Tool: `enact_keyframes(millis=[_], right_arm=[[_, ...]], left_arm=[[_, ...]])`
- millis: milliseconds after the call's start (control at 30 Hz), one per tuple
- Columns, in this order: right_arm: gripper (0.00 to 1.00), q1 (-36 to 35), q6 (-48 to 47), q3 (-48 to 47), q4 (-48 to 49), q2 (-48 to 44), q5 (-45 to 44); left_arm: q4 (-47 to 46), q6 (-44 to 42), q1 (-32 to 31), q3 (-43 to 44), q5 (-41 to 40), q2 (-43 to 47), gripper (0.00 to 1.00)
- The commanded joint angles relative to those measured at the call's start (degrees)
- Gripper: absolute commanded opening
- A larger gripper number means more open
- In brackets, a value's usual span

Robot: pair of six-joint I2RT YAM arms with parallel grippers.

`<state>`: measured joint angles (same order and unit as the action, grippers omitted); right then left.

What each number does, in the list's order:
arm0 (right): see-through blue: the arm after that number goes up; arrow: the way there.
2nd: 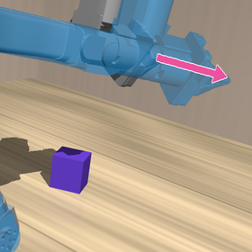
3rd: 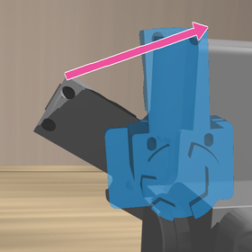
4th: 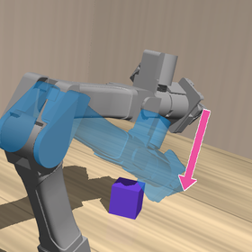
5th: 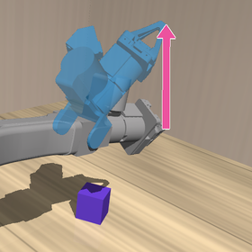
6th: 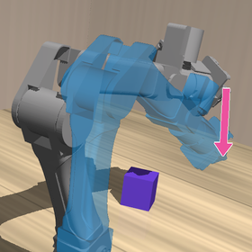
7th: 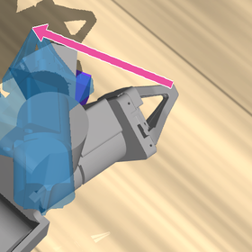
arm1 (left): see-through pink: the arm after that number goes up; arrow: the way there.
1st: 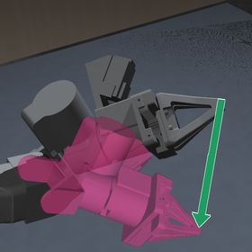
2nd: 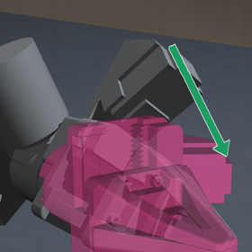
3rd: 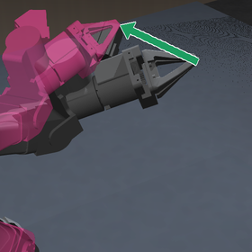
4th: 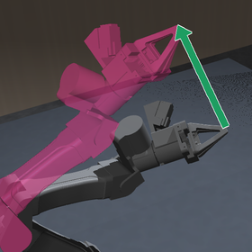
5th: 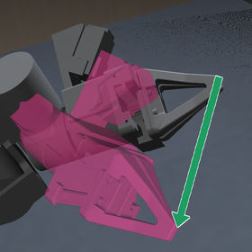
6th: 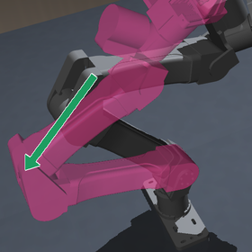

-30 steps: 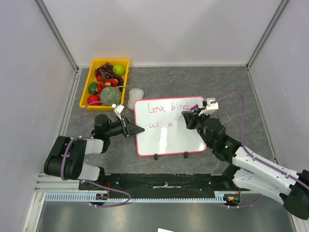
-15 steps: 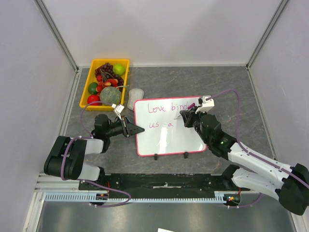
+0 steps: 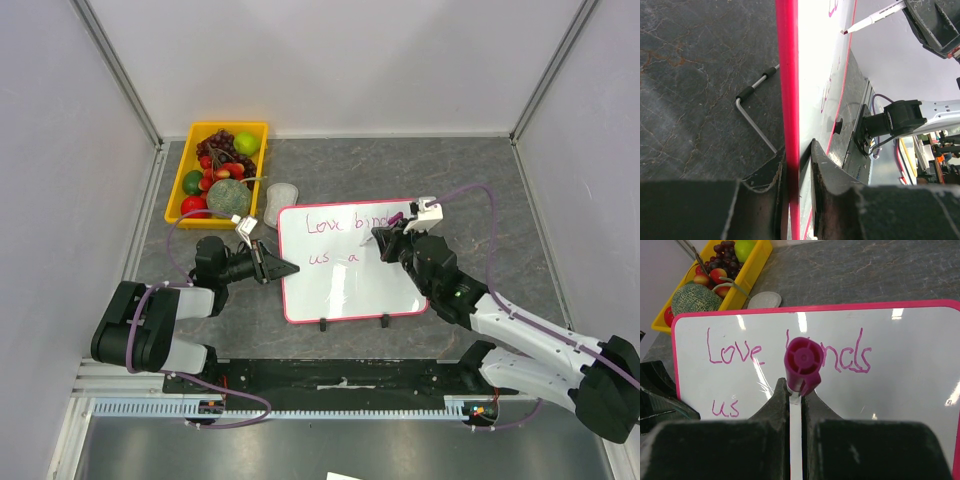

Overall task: Write a sentence on the whiteboard
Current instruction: Write with the whiteboard marker on the whiteboard.

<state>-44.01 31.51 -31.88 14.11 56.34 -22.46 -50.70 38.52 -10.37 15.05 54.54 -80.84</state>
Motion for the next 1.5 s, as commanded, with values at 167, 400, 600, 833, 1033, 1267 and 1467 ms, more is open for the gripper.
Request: enact_keyframes(millis=[167,400,600,833,1033,1267,1467], right_arm=[[0.0,0.33,0.48,1.82,0.75,-1.23,0.84],[0.0,0.41,0.66,3.14,-0.31,-2.37,2.06],[0.0,0.41,1.19,4.1,-0.49,-2.81,3.3],[0.0,0.33,1.8,5.51,-0.75,-3.34,4.44],[0.0,0.33,1.8,6.13,-1.54,-4.21,4.35],[0.0,0.33,1.54,6.13,-2.15,-4.92,3.74],[0.0,0.33,1.1,5.25,-2.59,-5.45,2.95]], left_arm=[[-0.19,-3.37,-0.09,-0.11,-1.81,0.51,0.02],[-0.19,-3.45,-0.09,-0.11,-1.72,0.42,0.02],[-0.1,-3.37,-0.09,-0.11,-1.81,0.51,0.02],[-0.1,-3.37,-0.17,-0.11,-1.81,0.51,0.02],[-0.1,-3.45,-0.09,-0.11,-1.72,0.42,0.02],[-0.1,-3.45,-0.09,-0.11,-1.72,0.51,0.02],[-0.19,-3.45,-0.09,-0.11,-1.9,0.42,0.02]])
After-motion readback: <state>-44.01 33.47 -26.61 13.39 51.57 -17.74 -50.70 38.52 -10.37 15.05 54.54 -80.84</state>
